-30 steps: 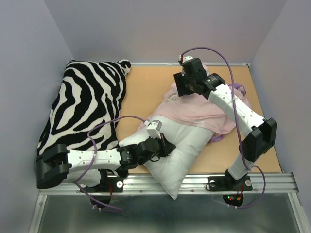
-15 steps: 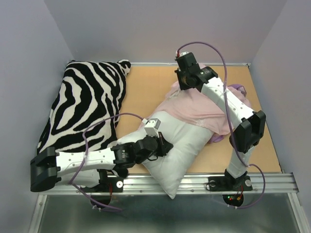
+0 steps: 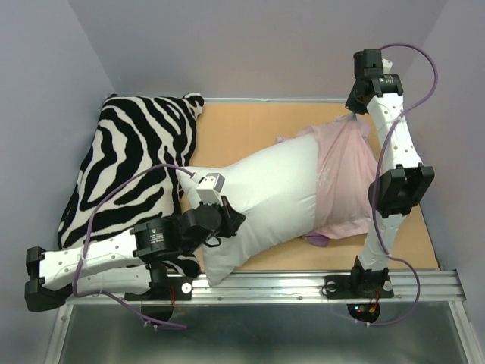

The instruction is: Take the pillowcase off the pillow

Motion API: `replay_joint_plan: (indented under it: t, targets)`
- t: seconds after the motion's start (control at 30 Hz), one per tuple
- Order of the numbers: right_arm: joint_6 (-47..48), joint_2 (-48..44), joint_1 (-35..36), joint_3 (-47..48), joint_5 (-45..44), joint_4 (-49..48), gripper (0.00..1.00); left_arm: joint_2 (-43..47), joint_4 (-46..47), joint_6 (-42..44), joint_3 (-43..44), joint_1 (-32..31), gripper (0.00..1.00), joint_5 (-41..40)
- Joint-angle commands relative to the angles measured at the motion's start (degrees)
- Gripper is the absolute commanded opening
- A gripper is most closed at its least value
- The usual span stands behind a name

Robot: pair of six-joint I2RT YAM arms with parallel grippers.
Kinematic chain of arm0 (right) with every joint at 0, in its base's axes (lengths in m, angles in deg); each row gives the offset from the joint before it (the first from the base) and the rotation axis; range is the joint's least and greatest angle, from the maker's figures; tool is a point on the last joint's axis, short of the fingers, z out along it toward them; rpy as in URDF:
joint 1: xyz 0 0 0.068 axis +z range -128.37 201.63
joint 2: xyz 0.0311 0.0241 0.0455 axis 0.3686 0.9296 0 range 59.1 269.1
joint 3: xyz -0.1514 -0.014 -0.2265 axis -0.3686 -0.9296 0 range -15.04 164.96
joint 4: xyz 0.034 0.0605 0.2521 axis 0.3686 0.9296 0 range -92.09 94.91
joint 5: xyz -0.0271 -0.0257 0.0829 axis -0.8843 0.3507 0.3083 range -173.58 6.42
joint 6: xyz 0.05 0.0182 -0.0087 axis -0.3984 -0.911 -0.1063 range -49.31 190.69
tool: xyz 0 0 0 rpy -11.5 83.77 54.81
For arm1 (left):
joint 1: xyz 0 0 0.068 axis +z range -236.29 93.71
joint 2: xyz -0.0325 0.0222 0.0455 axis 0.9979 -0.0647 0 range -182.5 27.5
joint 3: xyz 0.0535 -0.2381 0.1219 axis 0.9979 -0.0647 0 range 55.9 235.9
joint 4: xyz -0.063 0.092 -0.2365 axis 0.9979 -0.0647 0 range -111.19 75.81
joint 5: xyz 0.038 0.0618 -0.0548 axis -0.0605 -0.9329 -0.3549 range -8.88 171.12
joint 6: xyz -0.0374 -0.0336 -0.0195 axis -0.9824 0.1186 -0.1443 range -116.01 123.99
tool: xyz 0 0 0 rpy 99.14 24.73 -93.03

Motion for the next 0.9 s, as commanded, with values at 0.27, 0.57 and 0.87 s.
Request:
replay_joint_plan:
  t: [0.27, 0.57, 0.87]
  targets:
    - [-7.5, 2.2, -9.1, 9.7, -2.2, -10.1, 0.01, 8.8, -34.3, -1.9, 25.3, -0.6, 0.0, -17.6]
    - [-8.6, 2.9, -13.5, 7.7, 1.2, -10.9, 0.01, 10.9, -43.9, -1.8, 39.5, -0.6, 0.0, -30.5]
    - [-9.3, 2.9, -15.6, 8.3, 2.4, -11.3, 0.0, 11.4, -40.6, 3.6, 42.0, -0.6, 0.0, -32.5]
